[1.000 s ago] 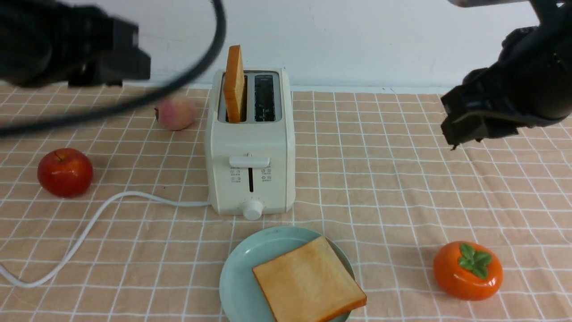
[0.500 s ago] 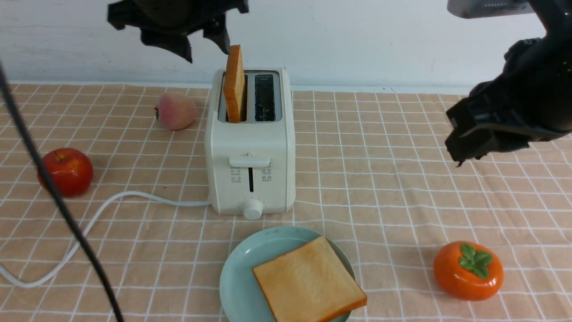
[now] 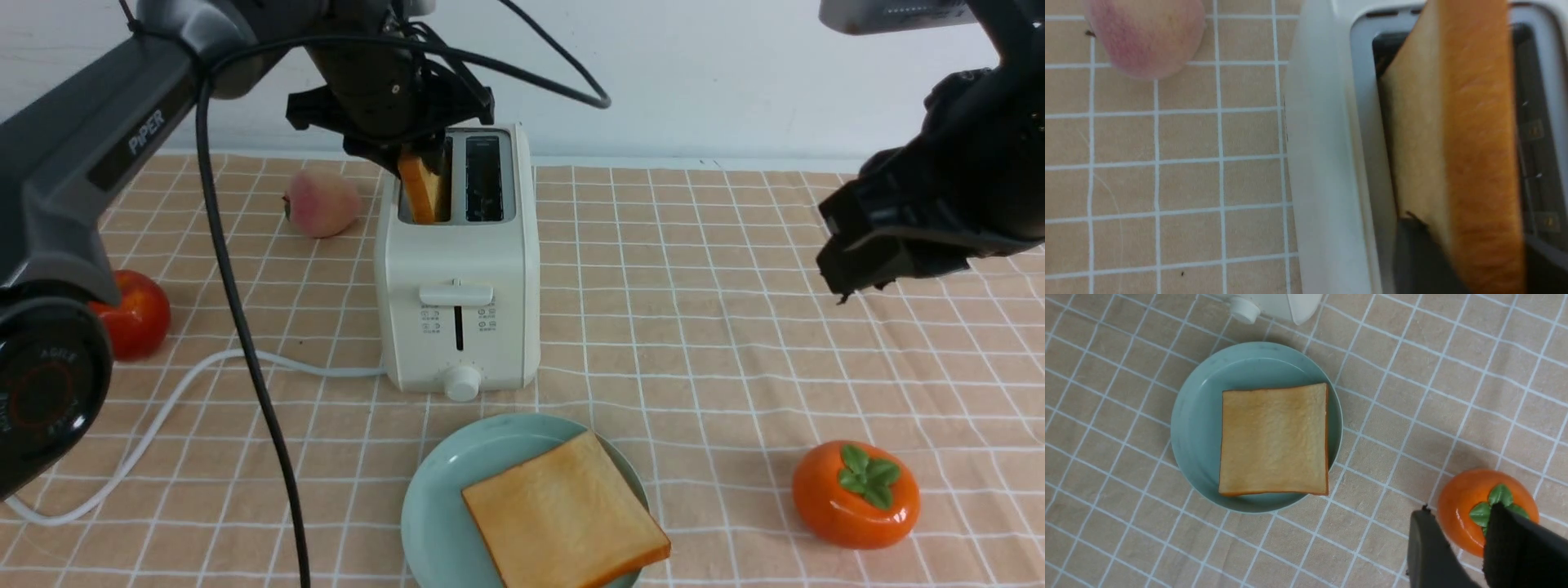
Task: Take toasted bread from bread machine on light coffee tablecloth place on plate.
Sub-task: 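Reach for a toast slice standing in the toaster with the left gripper, then place the slice of bread on the plate with the left gripper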
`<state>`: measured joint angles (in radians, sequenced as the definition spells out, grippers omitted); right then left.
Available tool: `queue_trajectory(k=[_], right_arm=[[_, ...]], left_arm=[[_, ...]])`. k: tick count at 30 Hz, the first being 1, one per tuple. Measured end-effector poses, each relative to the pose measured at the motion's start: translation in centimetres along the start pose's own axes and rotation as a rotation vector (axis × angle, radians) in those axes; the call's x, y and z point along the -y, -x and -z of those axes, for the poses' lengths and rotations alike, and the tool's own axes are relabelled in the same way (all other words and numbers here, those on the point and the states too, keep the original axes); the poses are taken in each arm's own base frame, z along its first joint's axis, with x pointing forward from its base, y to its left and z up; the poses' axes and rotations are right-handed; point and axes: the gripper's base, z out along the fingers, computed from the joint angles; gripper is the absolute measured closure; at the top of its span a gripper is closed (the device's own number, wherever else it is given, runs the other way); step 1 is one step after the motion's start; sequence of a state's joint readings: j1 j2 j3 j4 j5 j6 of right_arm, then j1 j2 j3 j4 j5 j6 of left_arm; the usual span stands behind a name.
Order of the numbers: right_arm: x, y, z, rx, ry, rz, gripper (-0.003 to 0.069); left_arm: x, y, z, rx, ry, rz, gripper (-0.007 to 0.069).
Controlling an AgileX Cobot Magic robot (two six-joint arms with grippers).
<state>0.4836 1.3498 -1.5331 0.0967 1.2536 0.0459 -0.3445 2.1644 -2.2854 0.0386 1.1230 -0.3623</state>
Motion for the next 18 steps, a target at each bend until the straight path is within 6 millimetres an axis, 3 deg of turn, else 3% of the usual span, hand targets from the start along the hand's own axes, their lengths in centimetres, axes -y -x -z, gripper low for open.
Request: queue_trajectory(k=[1, 4, 7, 10, 13, 14, 15, 16, 18], right_arm=[[0.0, 0.0, 0.0, 0.0, 0.0, 0.0, 0.0442], [0.0, 0.0, 0.0, 0.0, -0.002, 0.001, 0.0439], [0.0, 0.0, 0.0, 0.0, -0.004, 0.001, 0.0435], [0.1, 0.0, 0.0, 0.0, -0.006, 0.002, 0.0429], [0.1, 0.0, 0.0, 0.0, -0.009, 0.003, 0.0426], [0.1, 0.0, 0.0, 0.0, -0.01, 0.003, 0.0426], [0.1, 0.0, 0.0, 0.0, -0.011, 0.004, 0.0425], [0.1, 0.0, 0.0, 0.0, -0.012, 0.004, 0.0424], [0.1, 0.0, 0.0, 0.0, -0.012, 0.004, 0.0423]], left_arm=[[0.1, 0.2, 0.3, 0.009, -0.003, 0.0, 0.0523], [0.1, 0.5, 1.3, 0.026, -0.007, -0.005, 0.0554], [0.2, 1.0, 4.7, 0.07, -0.021, -0.035, 0.0551], [-0.1, 1.4, 13.1, 0.188, -0.048, -0.091, 0.0551], [-0.8, 0.5, 21.0, 0.292, -0.061, -0.131, 0.0551], [-0.8, 0.5, 21.4, 0.301, -0.063, -0.133, 0.0551], [-1.2, -0.2, 24.9, 0.362, -0.08, -0.148, 0.0551], [-1.4, -1.0, 27.0, 0.392, -0.096, -0.159, 0.0551], [-1.6, -1.8, 28.5, 0.404, -0.113, -0.17, 0.0551]])
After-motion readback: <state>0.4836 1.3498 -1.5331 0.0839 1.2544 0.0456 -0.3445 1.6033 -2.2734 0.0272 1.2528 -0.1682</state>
